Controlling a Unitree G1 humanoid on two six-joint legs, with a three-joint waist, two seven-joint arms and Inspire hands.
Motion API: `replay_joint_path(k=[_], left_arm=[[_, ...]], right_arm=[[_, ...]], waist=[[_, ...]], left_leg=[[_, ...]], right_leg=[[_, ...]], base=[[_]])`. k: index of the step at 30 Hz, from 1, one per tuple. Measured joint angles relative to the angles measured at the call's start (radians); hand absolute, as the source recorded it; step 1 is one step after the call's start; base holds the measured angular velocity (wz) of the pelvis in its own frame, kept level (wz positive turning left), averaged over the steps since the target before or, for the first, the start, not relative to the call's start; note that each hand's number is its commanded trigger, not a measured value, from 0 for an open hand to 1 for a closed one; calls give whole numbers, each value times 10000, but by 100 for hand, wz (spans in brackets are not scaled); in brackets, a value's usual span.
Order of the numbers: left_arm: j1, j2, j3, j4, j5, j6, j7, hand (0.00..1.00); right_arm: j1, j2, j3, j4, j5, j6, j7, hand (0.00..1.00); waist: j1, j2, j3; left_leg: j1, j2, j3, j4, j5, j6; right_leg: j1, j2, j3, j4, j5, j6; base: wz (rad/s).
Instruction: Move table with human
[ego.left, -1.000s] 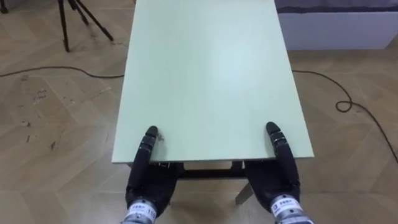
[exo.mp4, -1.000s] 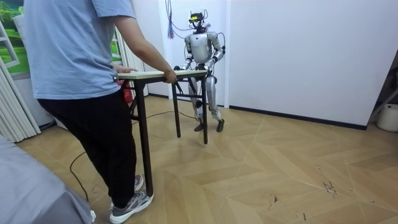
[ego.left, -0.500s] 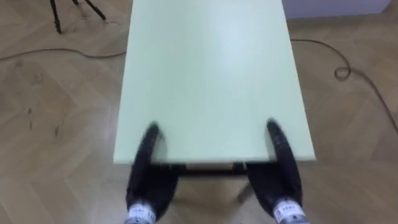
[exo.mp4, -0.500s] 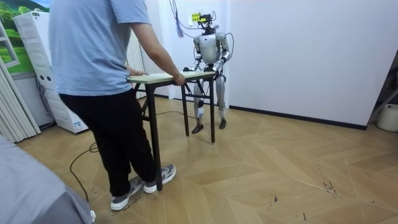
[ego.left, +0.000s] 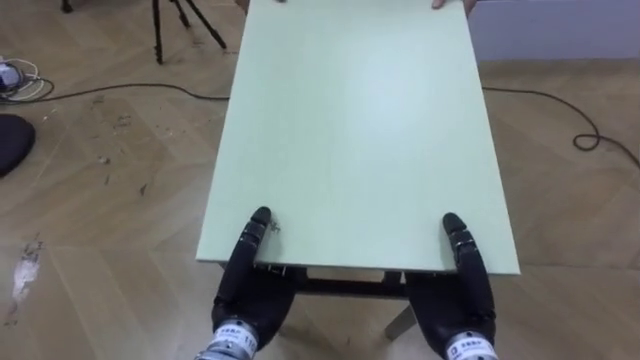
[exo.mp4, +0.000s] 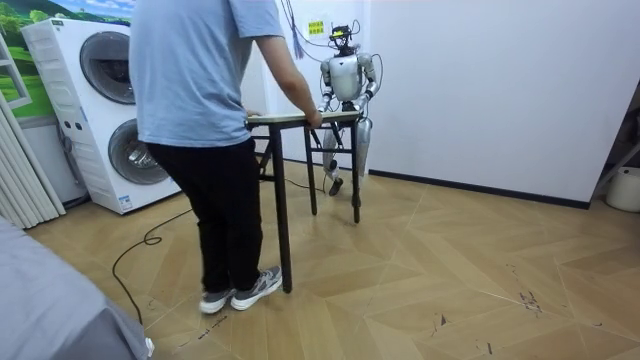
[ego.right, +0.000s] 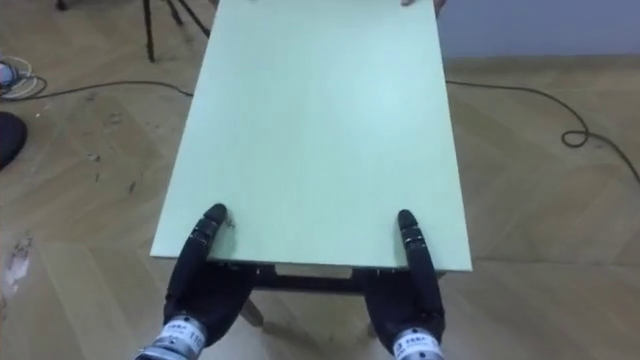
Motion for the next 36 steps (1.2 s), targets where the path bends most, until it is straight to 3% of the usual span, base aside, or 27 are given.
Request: replay_joint_path(k=[1, 4, 7, 10, 14, 17, 18, 19, 20, 21, 22, 23, 24, 25, 27, 29, 31, 33, 34, 35, 36], left_arm=[[184, 37, 102, -210, 153, -41, -1, 100], [234, 197, 344, -378, 167, 77, 12, 100], [232, 218, 382, -372, 215, 70, 28, 100], [188, 323, 378, -292, 212, 133, 30, 100], [191, 354, 298, -211, 245, 136, 56, 100], [182, 418, 171, -134, 221, 48, 97, 100], [168, 422, 160, -96, 222, 29, 124, 100], [160, 423, 145, -73, 232, 1, 130, 100], [141, 414, 138, -46, 242, -21, 130, 100], [163, 359, 103, -3, 231, -143, 128, 100], [227, 317, 79, 2, 193, -219, 127, 100], [374, 256, 84, 6, 97, -286, 127, 100], [434, 201, 19, 7, -28, -335, 127, 100], [428, 164, -23, 5, -39, -383, 128, 100], [357, 111, -25, 7, -9, -405, 128, 100], [237, 168, -27, 5, 4, -368, 130, 100], [142, 91, 3, -30, 97, -368, 125, 100], [39, 75, 58, -29, 125, -361, 126, 100], [33, 67, 81, -30, 124, -361, 126, 100], [15, 39, 87, -32, 143, -365, 123, 100], [-64, 44, 85, -27, 163, -357, 123, 100]], right_arm=[[-31, 37, 95, -5, 2, 57, 1, 100], [-78, 178, 263, 33, -9, -1, 21, 100], [-191, 184, 306, 190, 4, -25, 49, 100], [-127, 244, 308, 308, 5, -52, 71, 100], [-55, 382, 319, 452, 10, -80, 146, 100], [-24, 384, 337, 614, 80, -109, 202, 100], [-21, 371, 359, 638, 218, -193, 204, 100], [-21, 322, 498, 661, 260, -333, 204, 100], [-21, 315, 543, 656, 261, -415, 207, 100], [-47, 270, 587, 654, 256, -428, 211, 100], [-83, 219, 617, 678, 268, -428, 203, 100], [-113, 70, 663, 677, 320, -414, 151, 100], [-163, -95, 778, 676, 311, -423, 133, 100], [-190, -100, 807, 666, 259, -461, 134, 100], [-205, -115, 822, 587, 249, -556, 138, 100], [-212, -140, 817, 490, 252, -618, 138, 100], [-273, -240, 799, 325, 248, -655, 139, 100], [-333, -232, 758, 307, 250, -643, 140, 100], [-335, -238, 768, 292, 248, -643, 144, 100], [-344, -261, 784, 266, 244, -641, 157, 100], [-403, -274, 766, 265, 246, -638, 164, 100]], waist=[[169, -105, -19], [221, -386, -22], [346, -348, -21], [257, -375, -30], [5, -358, -27], [30, -158, -20], [56, -74, -35], [67, -16, -49], [63, -11, -50], [153, 35, -32], [315, 116, -25], [576, 345, -50], [616, 579, -33], [555, 708, -17], [327, 798, -10], [176, 842, -11], [74, 1105, -23], [-127, 1117, -23], [-268, 1127, -24], [-417, 1210, -28], [-391, 1287, -38]], left_leg=[[-229, 204, -79, -104, 193, -53], [-647, 459, -51, 119, 399, -108], [-1085, 871, -95, 224, 584, -194], [-1332, 1165, -216, 208, 868, -234], [-1522, 1192, -562, 81, 1339, -303], [-1517, 1257, -869, -166, 1820, -446], [-1494, 1279, -993, -350, 2110, -604], [-1457, 1237, -1162, -774, 2618, -1027], [-1429, 1215, -1297, -1004, 2876, -1369], [-1439, 1377, -1387, -602, 2738, -1480], [-1481, 1570, -1349, 323, 2164, -1301], [-1475, 1914, -1342, 1986, 1229, -1232], [-1470, 2200, -1510, 3626, 696, -1295], [-1318, 2319, -1666, 4859, 539, -1256], [-719, 2432, -2026, 5803, 551, -1275], [281, 2472, -2381, 5669, 655, -1454], [1682, 2394, -2488, 4043, 718, -1846], [2020, 2255, -2447, 2817, -38, -1936], [2038, 2172, -2442, 2569, -105, -1990], [2077, 2064, -2482, 2086, -236, -2155], [2135, 2075, -2616, 1582, -602, -2194]], right_leg=[[203, 209, 25, -791, -26, -35], [307, 420, -130, -1898, -104, -267], [308, 797, -591, -2614, 287, -720], [266, 1053, -878, -2875, 603, -908], [147, 1289, -1145, -3004, 851, -1087], [167, 1541, -1243, -3122, 1055, -1280], [164, 1633, -1298, -3196, 1139, -1391], [141, 1673, -1418, -3411, 1319, -1528], [121, 1672, -1504, -3558, 1424, -1613], [43, 1543, -1737, -3661, 1603, -1823], [30, 1541, -1856, -3642, 1655, -1875], [46, 1555, -2211, -3602, 1706, -1972], [10, 1606, -2567, -3535, 1759, -2035], [-139, 1634, -2786, -3300, 1731, -2137], [-445, 1639, -3065, -2895, 1635, -2243], [-766, 1651, -3278, -2657, 1618, -2272], [-1301, 1747, -3411, -2301, 1717, -2264], [-1628, 1575, -3458, -2139, 1911, -2195], [-1668, 1524, -3394, -2246, 2045, -2166], [-1775, 1517, -3033, -2487, 2378, -2116], [-1925, 1544, -2599, -2716, 2657, -1971]], base=[[-56], [-9], [-21], [14], [21], [11], [25], [22], [0], [-32], [-78], [-76], [-51], [0], [42], [35], [10], [25], [42], [33], [36]])
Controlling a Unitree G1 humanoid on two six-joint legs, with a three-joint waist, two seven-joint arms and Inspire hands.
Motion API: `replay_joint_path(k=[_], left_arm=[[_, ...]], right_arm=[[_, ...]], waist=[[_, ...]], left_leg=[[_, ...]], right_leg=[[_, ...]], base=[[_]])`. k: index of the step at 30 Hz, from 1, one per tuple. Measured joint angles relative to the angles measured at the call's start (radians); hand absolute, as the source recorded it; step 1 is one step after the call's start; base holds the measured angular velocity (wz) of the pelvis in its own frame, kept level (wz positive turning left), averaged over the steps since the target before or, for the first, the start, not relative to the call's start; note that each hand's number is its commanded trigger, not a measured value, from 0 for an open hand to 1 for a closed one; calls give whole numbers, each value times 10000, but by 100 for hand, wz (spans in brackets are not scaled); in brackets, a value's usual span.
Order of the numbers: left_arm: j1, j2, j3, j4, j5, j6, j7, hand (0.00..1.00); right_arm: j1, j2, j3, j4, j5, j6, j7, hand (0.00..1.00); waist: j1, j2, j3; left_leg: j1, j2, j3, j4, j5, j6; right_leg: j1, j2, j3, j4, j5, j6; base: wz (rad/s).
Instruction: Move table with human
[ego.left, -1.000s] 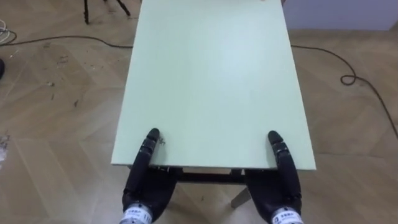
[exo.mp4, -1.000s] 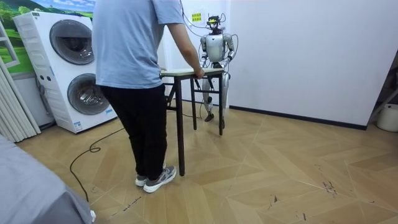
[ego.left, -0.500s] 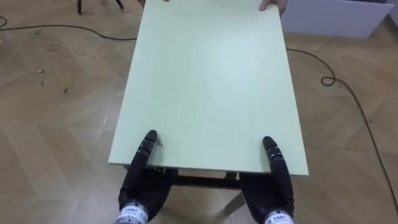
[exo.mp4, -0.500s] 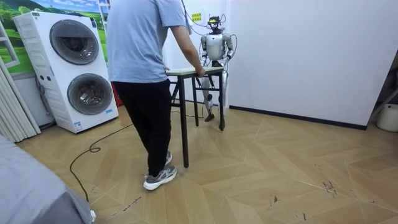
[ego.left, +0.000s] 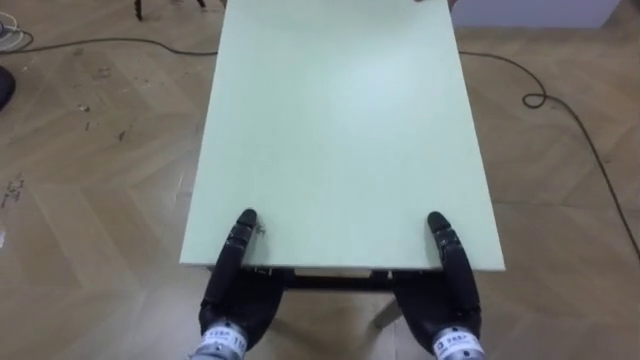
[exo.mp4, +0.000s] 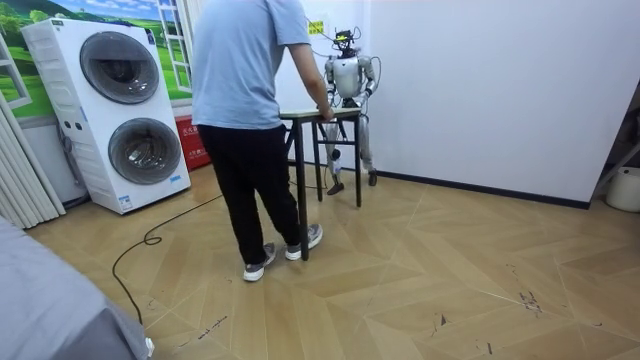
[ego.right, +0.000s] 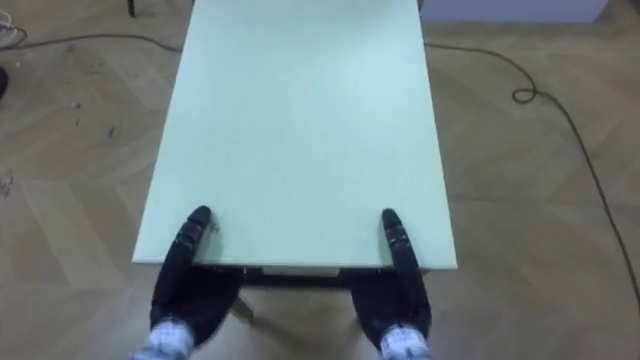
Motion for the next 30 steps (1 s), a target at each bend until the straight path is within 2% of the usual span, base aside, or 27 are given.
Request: replay_joint_path(k=[1, 2, 3, 4, 5, 7, 8, 10, 13, 14, 15, 16, 17, 18, 19, 20, 21, 22, 24, 25, 26, 27, 28, 30], left_arm=[[-195, 4, -31, 10, -2, -10, 9, 100], [-374, 30, -98, 61, -11, -17, 50, 100], [-731, 42, -250, 172, -10, -38, 206, 100], [-910, 89, -399, 221, -26, -188, 248, 100], [-924, 73, -422, 269, -57, -254, 247, 100], [-622, 22, -448, 336, -238, -403, 204, 100], [-598, 22, -447, 419, -253, -400, 144, 100], [-580, -35, -327, 645, -281, -283, 60, 100], [-541, -81, -317, 673, -354, -183, 60, 100], [-538, -77, -342, 684, -411, -171, 60, 100], [-532, -99, -345, 699, -412, -166, 61, 100], [-511, -110, -323, 701, -432, -173, 62, 100], [-512, -148, -325, 727, -425, -172, 67, 100], [-551, -143, -363, 797, -398, -121, 109, 100], [-581, -58, -428, 773, -410, -84, 114, 100], [-583, -4, -430, 770, -426, -63, 114, 100], [-589, -20, -417, 769, -417, -58, 116, 100], [-588, -15, -417, 769, -413, -45, 116, 100], [-588, -9, -371, 767, -407, -38, 115, 100], [-588, -14, -352, 751, -399, -43, 113, 100], [-588, -18, -344, 749, -393, -44, 113, 100], [-587, 6, -339, 732, -390, -64, 115, 100], [-587, 119, -340, 701, -398, -71, 134, 100], [-587, 157, -313, 661, -399, -90, 189, 100]], right_arm=[[-126, 22, -98, 3, 38, 22, 0, 100], [-158, 33, -185, 1, 75, 21, 9, 100], [-182, 43, -393, -19, 162, 36, 16, 100], [-243, 22, -555, -7, 159, 132, 15, 100], [-268, 49, -614, 53, 155, 200, 15, 100], [-226, 12, -651, 213, 31, 486, 13, 100], [-240, 11, -681, 296, 26, 561, 13, 100], [-248, 90, -746, 412, -26, 729, 13, 100], [-250, 22, -790, 422, -93, 774, 10, 100], [-250, -4, -754, 419, -98, 775, 7, 100], [-256, -15, -782, 419, -149, 782, -32, 100], [-287, 6, -824, 417, -188, 784, -107, 100], [-257, 34, -782, 418, -203, 771, -133, 100], [-62, 94, -809, 394, -200, 644, -133, 100], [79, 128, -833, 319, -166, 593, -133, 100], [94, 130, -828, 317, -157, 592, -133, 100], [90, 180, -779, 311, -99, 545, -131, 100], [68, 125, -687, 312, 40, 490, -130, 100], [24, 80, -470, 311, 116, 345, -131, 100], [-25, 28, -424, 312, 129, 310, -131, 100], [-36, 24, -423, 312, 129, 310, -131, 100], [-47, 22, -347, 313, 144, 270, -135, 100], [-38, 29, -211, 314, 214, 172, -148, 100], [-41, 60, -140, 313, 303, 37, -158, 100]], waist=[[-112, 98, 5], [-150, 124, 7], [-130, 117, 2], [-148, 34, -17], [-80, -117, -2], [-95, -145, -10], [-91, -171, -11], [-40, -318, -17], [-157, -430, -30], [-212, -555, -17], [-257, -610, -31], [-336, -630, -14], [-373, -583, 14], [-466, -521, 45], [-603, -565, 33], [-690, -585, 29], [-698, -650, 22], [-568, -704, 16], [-219, -798, -3], [101, -802, -5], [249, -800, -6], [429, -797, -9], [451, -842, -27], [475, -918, -55]], left_leg=[[-13, 105, 7, -858, -516, 152], [-46, 162, 5, -1373, -740, 176], [1, 39, 71, -2360, -972, 196], [17, -258, 89, -2703, -1065, 527], [-24, -497, 111, -2685, -957, 648], [21, -959, 190, -2698, -817, 900], [23, -1079, 260, -2731, -783, 969], [3, -1501, 583, -2702, -651, 1232], [-306, -1860, 615, -2415, -603, 1484], [-465, -2061, 665, -2248, -569, 1606], [-681, -2197, 724, -2039, -537, 1743], [-871, -2138, 868, -1898, -476, 1889], [-927, -1989, 1176, -1821, -466, 1909], [-913, -1636, 1701, -1802, -358, 1845], [-912, -1469, 1955, -1947, -174, 1800], [-910, -1408, 2093, -2051, -59, 1761], [-886, -1442, 2243, -2256, 142, 1751], [-852, -1482, 2332, -2321, 224, 1733], [-788, -1604, 2379, -2376, 279, 1663], [-794, -1600, 2296, -2450, 303, 1644], [-806, -1598, 2178, -2474, 310, 1642], [-831, -1523, 1992, -2496, 318, 1630], [-828, -1412, 1906, -2530, 349, 1596], [-812, -1317, 1896, -2582, 382, 1566]], right_leg=[[-272, 12, 304, -46, 206, 140], [-424, 3, 535, -34, 303, 259], [-740, -14, 1033, 10, 527, 513], [-1052, -69, 1293, 36, 788, 697], [-1135, -184, 1346, 6, 949, 736], [-864, -411, 1344, -723, 1688, 814], [-780, -473, 1348, -929, 1858, 847], [-701, -764, 1442, -1307, 2391, 928], [-707, -1087, 1470, -1666, 3016, 1088], [-707, -1275, 1476, -1902, 3389, 1188], [-697, -1400, 1493, -2208, 3935, 1419], [-678, -1484, 1519, -2411, 4491, 1711], [-687, -1483, 1474, -2038, 4221, 1706], [-694, -1450, 1289, -371, 2506, 1345], [-511, -1532, 1084, 1163, 866, 1314], [-330, -1558, 1043, 1772, 204, 1228], [112, -1577, 1176, 2465, -646, 1380], [609, -1463, 1295, 2486, -1178, 1449], [989, -1210, 1472, 1544, -1339, 1522], [1136, -1021, 1474, 946, -1246, 1368], [1206, -938, 1459, 674, -1165, 1236], [1368, -731, 1429, 175, -940, 1074], [1566, -590, 1347, -241, -753, 1044], [1712, -449, 1320, -632, -563, 1016]], base=[[36], [47], [34], [7], [-31], [-40], [-24], [-19], [2], [0], [5], [12], [36], [54], [59], [42], [11], [-11], [-51], [-65], [-62], [-28], [-15], [-2]])
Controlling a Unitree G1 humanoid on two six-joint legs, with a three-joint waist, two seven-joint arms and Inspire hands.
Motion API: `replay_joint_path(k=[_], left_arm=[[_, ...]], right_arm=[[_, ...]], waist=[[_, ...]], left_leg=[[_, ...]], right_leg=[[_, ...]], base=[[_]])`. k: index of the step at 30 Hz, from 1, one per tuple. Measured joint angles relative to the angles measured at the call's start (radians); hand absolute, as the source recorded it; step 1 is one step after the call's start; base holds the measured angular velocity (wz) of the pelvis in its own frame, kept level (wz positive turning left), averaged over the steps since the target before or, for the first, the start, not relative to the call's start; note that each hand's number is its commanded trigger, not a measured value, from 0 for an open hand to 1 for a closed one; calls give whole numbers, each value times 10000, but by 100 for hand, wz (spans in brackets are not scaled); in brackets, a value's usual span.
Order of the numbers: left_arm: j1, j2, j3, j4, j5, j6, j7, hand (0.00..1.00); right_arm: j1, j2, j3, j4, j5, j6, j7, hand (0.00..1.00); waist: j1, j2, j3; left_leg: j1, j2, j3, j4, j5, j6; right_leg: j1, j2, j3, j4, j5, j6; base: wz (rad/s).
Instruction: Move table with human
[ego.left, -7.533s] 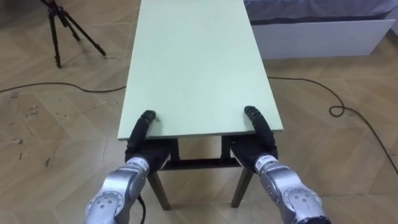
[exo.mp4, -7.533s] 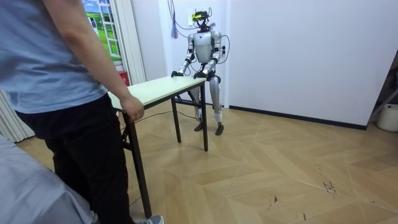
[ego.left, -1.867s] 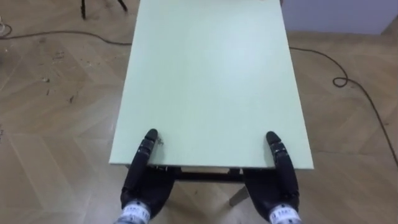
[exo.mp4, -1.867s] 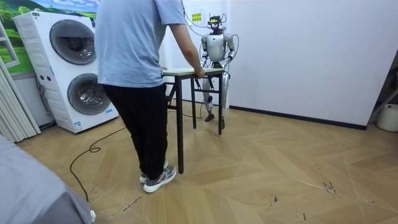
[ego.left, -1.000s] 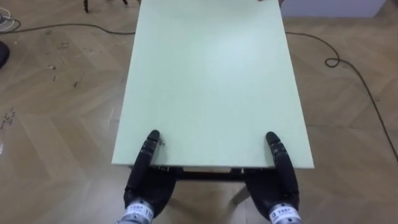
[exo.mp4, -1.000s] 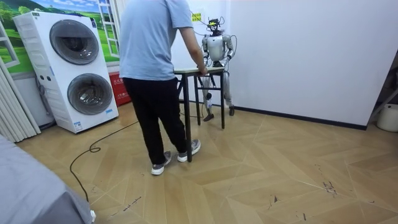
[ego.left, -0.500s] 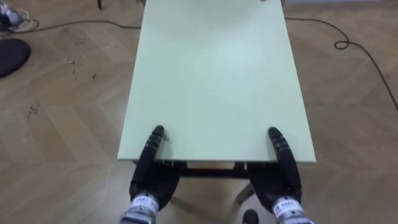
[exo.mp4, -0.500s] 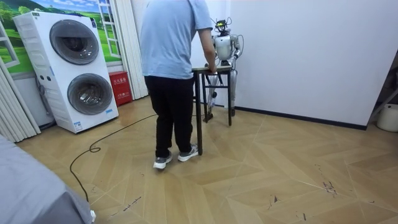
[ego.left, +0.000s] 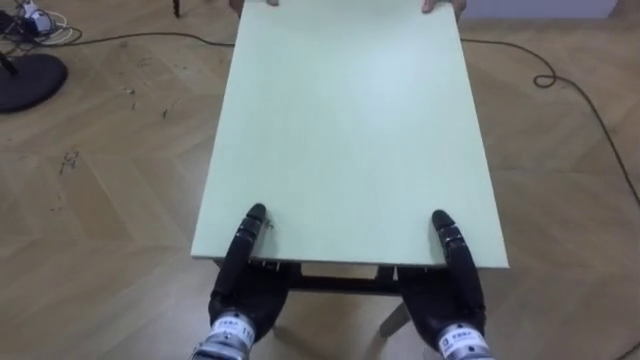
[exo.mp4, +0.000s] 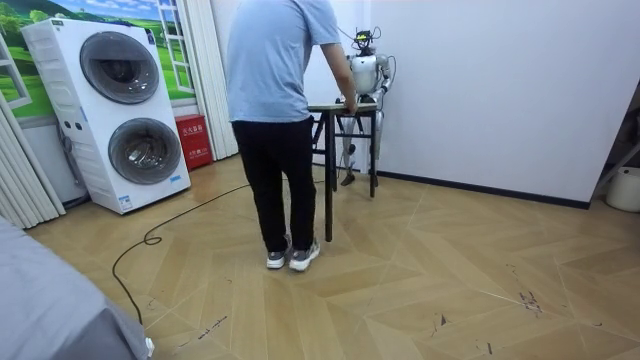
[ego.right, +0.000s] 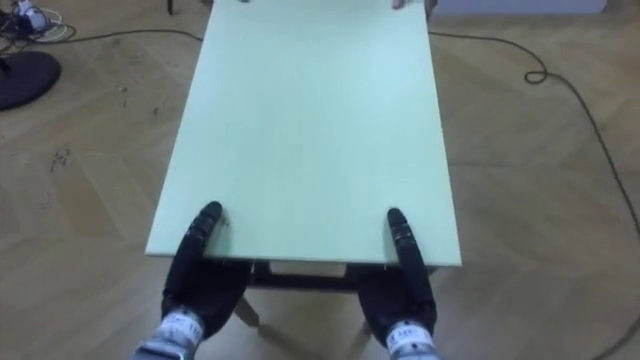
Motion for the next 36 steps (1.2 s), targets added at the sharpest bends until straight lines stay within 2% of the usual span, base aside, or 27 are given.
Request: replay_joint_path(k=[4, 10, 16, 18, 19, 23, 26, 29, 31, 33, 34, 36], left_arm=[[3, 11, 13, -29, 28, -4, 13, 100], [18, -1, 25, -29, 91, -19, 22, 100], [297, -134, 114, -102, 81, 45, 16, 100], [303, -133, 112, -101, 75, 56, 16, 100], [303, -134, 107, -101, 75, 72, 16, 100], [306, -158, 104, -100, 83, 77, 16, 100], [305, -196, 108, -101, 89, -16, 17, 100], [306, -224, 110, -100, 39, -72, 20, 100], [308, -216, 99, -99, -30, -94, 21, 100], [317, -226, 107, -94, -53, -98, 21, 100], [330, -230, 104, -93, -53, -99, 21, 100], [345, -269, 91, -99, -52, -100, 21, 100]], right_arm=[[-18, 3, 64, 0, 31, -110, 1, 100], [-34, -9, 94, 1, 56, -131, 5, 100], [-29, -172, 72, 1, 108, 80, 4, 100], [-32, -244, 64, 3, 97, 88, 5, 100], [-32, -250, 58, 3, 98, 88, 6, 100], [-37, -267, 37, 0, 83, 80, 5, 100], [-144, -275, 52, 0, 78, 82, -85, 100], [-262, -345, 58, -1, 67, 84, -149, 100], [-297, -355, 73, -1, 66, 84, -183, 100], [-308, -351, 103, -1, 31, 66, -208, 100], [-310, -348, 102, -5, -11, 46, -208, 100], [-308, -343, 90, -13, -174, 30, -208, 100]], waist=[[220, -30, -7], [278, -29, -5], [272, -43, 6], [178, -31, 12], [101, -27, 11], [33, 34, 48], [45, 154, 54], [37, 221, 70], [162, 232, 77], [441, 256, 93], [480, 269, 100], [471, 326, 133]], left_leg=[[13, 63, -53, 51, 3, -3], [-27, 91, -437, -5, 16, -28], [-20, 86, -892, -39, 18, -33], [-112, 65, -1129, -4, 17, -41], [-160, 73, -1086, 33, 18, -42], [-194, 69, -1116, 32, 41, -79], [-271, 45, -1178, 33, 59, -90], [-371, -68, -1170, -10, 187, -42], [-361, -113, -1170, -42, 216, -1], [-372, -173, -1221, -44, 238, 36], [-402, -233, -1251, -39, 260, 74], [-497, -328, -1248, 34, 298, 140]], right_leg=[[33, 71, -139, -116, 46, 4], [282, 102, -509, -474, 43, 3], [660, 57, -981, -636, -35, 59], [832, -56, -1507, -645, -144, 81], [934, -86, -1630, -650, -192, 105], [1291, -112, -1986, -895, -248, 174], [1370, -159, -2178, -929, -264, 200], [1433, -294, -2319, -926, -298, 255], [1475, -346, -2329, -926, -315, 283], [1529, -427, -2422, -879, -339, 321], [1532, -538, -2582, -736, -409, 430], [1527, -719, -2666, -435, -522, 513]], base=[[-6], [14], [31], [60], [66], [53], [32], [33], [21], [23], [40], [55]])
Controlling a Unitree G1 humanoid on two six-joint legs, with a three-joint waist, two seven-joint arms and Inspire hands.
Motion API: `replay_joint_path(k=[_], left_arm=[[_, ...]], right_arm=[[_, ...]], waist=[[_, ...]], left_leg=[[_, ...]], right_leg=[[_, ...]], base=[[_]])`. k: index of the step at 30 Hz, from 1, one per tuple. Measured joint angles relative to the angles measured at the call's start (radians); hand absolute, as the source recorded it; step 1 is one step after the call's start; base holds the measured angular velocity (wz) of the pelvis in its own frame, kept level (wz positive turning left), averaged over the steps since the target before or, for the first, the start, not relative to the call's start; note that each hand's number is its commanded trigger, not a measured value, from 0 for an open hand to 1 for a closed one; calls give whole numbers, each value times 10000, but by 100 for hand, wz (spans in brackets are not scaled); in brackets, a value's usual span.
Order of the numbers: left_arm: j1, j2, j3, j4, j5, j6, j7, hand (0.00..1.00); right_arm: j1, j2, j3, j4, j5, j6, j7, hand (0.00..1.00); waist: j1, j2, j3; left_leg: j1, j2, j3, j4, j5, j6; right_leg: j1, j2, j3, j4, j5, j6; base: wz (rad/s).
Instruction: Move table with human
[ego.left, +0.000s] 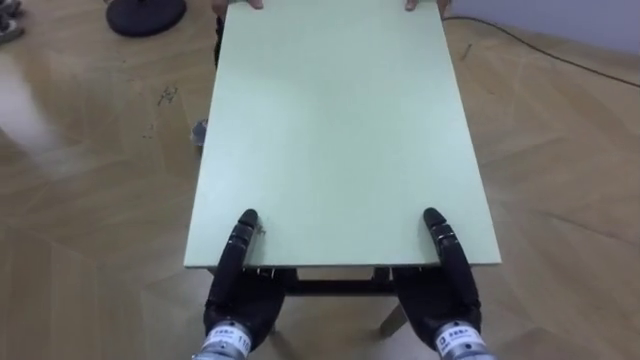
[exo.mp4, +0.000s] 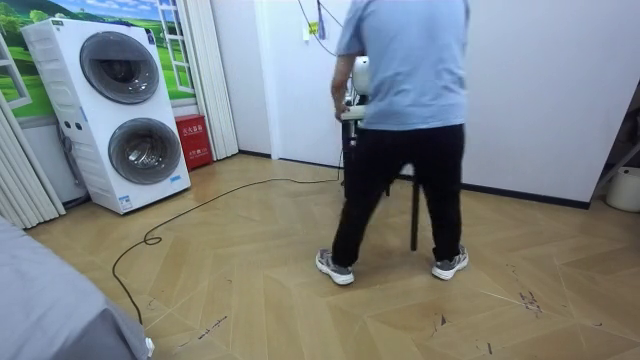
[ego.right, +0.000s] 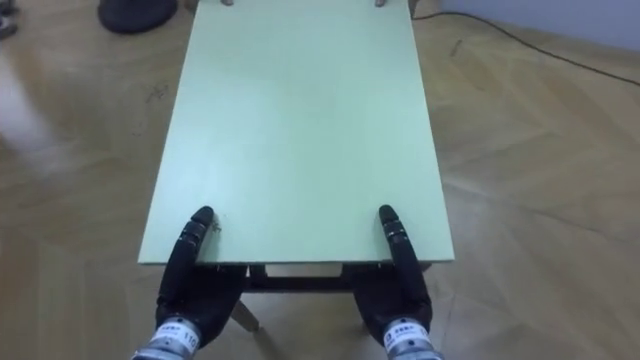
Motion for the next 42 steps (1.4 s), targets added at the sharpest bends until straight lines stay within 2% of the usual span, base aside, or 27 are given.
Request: replay_joint_path(k=[2, 4, 5, 6, 7, 8, 9, 10, 11, 12, 15, 16, 20, 21, 23, 25, 27, 28, 29, 31, 32, 34, 37, 40, 42], left_arm=[[12, -24, 10, -4, 0, 1, 1, 100], [16, -123, -7, -4, 1, 1, 60, 100], [-7, -112, -39, -5, 39, 0, 85, 100], [-13, -63, -110, -4, 48, -29, 91, 100], [-12, -1, -166, 4, 51, -29, 99, 100], [-6, 37, -189, 9, 52, -47, 101, 100], [-15, 81, -225, 4, 52, -113, 97, 100], [-50, 115, -113, 21, 50, -98, 97, 100], [-62, 119, -122, 58, 48, -34, 99, 100], [-32, 139, -129, 59, 48, 29, 104, 100], [14, 156, -128, 56, 37, 44, 103, 100], [21, 159, -128, 57, 36, 44, 103, 100], [95, 142, -111, 19, 20, -20, 103, 100], [116, 135, -87, 9, 22, -15, 103, 100], [164, 116, -60, -45, 32, -20, 100, 100], [188, 92, -58, -89, 32, -43, 96, 100], [185, 94, -36, -126, 31, -73, 44, 100], [182, 108, -31, -180, 30, -74, 19, 100], [182, 116, -34, -201, 30, -83, 19, 100], [175, 166, -79, -234, 26, -136, 20, 100], [176, 163, -88, -234, 25, -149, 20, 100], [203, 138, -117, -233, 20, -183, 47, 100], [257, 127, -132, -232, 14, -234, 73, 100], [260, 53, -158, -232, 8, -236, 209, 100], [260, 87, -127, -232, 8, -246, 218, 100]], right_arm=[[15, 54, -13, -2, -82, -44, 0, 100], [49, 64, -25, -1, -89, -52, -7, 100], [104, 84, -34, -1, -112, -70, -17, 100], [177, 116, -51, -1, -116, -82, -13, 100], [293, 188, -124, -1, -133, -56, 10, 100], [341, 260, -163, 1, -139, -36, 10, 100], [336, 323, -171, 0, -175, 2, 9, 100], [326, 419, -113, 2, -195, -6, 9, 100], [356, 402, -108, 7, -184, -52, 4, 100], [352, 300, -118, 8, -136, -57, -1, 100], [326, 210, -96, 13, -109, -6, -4, 100], [320, 209, -83, 12, -116, 3, -4, 100], [286, 209, -13, 12, -116, 10, -29, 100], [283, 208, 6, 12, -118, -41, -29, 100], [255, 194, -3, 12, -128, -46, -28, 100], [238, 201, 9, 18, -135, -46, -26, 100], [199, 248, 53, 17, -136, -69, -3, 100], [190, 259, 55, 15, -135, -79, 39, 100], [182, 263, 67, 14, -135, -95, 49, 100], [144, 245, 89, 15, -130, -171, 48, 100], [139, 223, 91, 14, -130, -167, 48, 100], [138, 162, 96, 14, -125, -152, 44, 100], [51, 52, 14, 12, -126, 17, -2, 100], [-3, 1, -31, 13, -125, 61, -134, 100], [-11, 37, -1, 13, -128, 64, -169, 100]], waist=[[-70, 22, 16], [-201, 25, 17], [-345, 24, 18], [-551, 9, 27], [-651, 8, 48], [-740, 11, 48], [-790, 17, 54], [-817, -55, 55], [-953, -70, 63], [-982, -57, 56], [-698, -77, 60], [-458, -84, 56], [47, -106, 42], [271, -141, 25], [428, -188, 0], [422, -189, 1], [294, -202, -11], [173, -212, -20], [55, -219, -23], [-315, -277, -58], [-333, -282, -58], [-256, -290, -59], [-230, -308, -60], [-181, -307, -59], [35, -306, -59]], left_leg=[[-66, -170, -18, -10, 72, 119], [-104, -364, -297, 32, 132, 218], [-222, -511, -764, 149, 165, 275], [-287, -669, -1288, 239, 207, 343], [-293, -718, -1824, 357, 224, 378], [-328, -760, -2171, 423, 224, 377], [-490, -892, -2875, 511, 267, 325], [-601, -1103, -3246, 532, 368, 287], [-598, -1226, -3401, 524, 436, 265], [-591, -1259, -3175, 372, 538, 223], [-611, -984, -2543, 27, 763, 146], [-590, -956, -2574, -83, 824, 115], [-575, -855, -2594, -179, 895, 66], [-566, -828, -2600, -179, 897, 55], [-601, -813, -2618, -176, 915, 27], [-655, -797, -2558, -155, 953, -2], [-1051, -710, -2168, 36, 1028, 13], [-1281, -589, -1638, 136, 1088, 71], [-1368, -528, -1295, 146, 1132, 129], [-1596, -320, -235, 90, 1338, 341], [-1623, -293, -42, 82, 1359, 375], [-1624, -334, 70, 17, 1417, 457], [-1614, -541, -131, -205, 1585, 536], [-1600, -677, -157, -238, 1617, 636], [-1600, -705, -177, -238, 1599, 664]], right_leg=[[-11, -244, -6, 428, -172, 115], [-32, -460, 108, 954, -293, 194], [-24, -531, 234, 1254, -313, 173], [-103, -550, 717, 1703, -321, 155], [-404, -466, 1510, 2193, -514, -103], [-495, -194, 2052, 2028, -770, -301], [-709, 386, 2851, 1111, -1100, -487], [-858, 769, 3403, 392, -755, -338], [-846, 841, 3533, 453, -494, -483], [-784, 795, 3365, 443, -523, -493], [-597, 847, 3028, 158, -378, -619], [-558, 881, 2963, 47, -327, -650], [-271, 971, 2689, -349, -202, -705], [-200, 997, 2627, -440, -189, -723], [-86, 1013, 2422, -564, -168, -754], [36, 997, 2168, -591, -182, -764], [59, 993, 1625, -706, -227, -796], [60, 972, 1256, -724, -247, -818], [82, 955, 1027, -726, -275, -812], [138, 806, 357, -716, -409, -811], [154, 805, 301, -724, -438, -811], [273, 766, 4, -734, -506, -754], [336, 665, -239, -737, -537, -698], [452, 634, -198, -689, -589, -600], [457, 622, -186, -643, -584, -572]], base=[[82], [94], [118], [138], [109], [85], [88], [103], [108], [65], [41], [29], [22], [16], [37], [59], [86], [95], [107], [104], [72], [46], [40], [44], [20]])
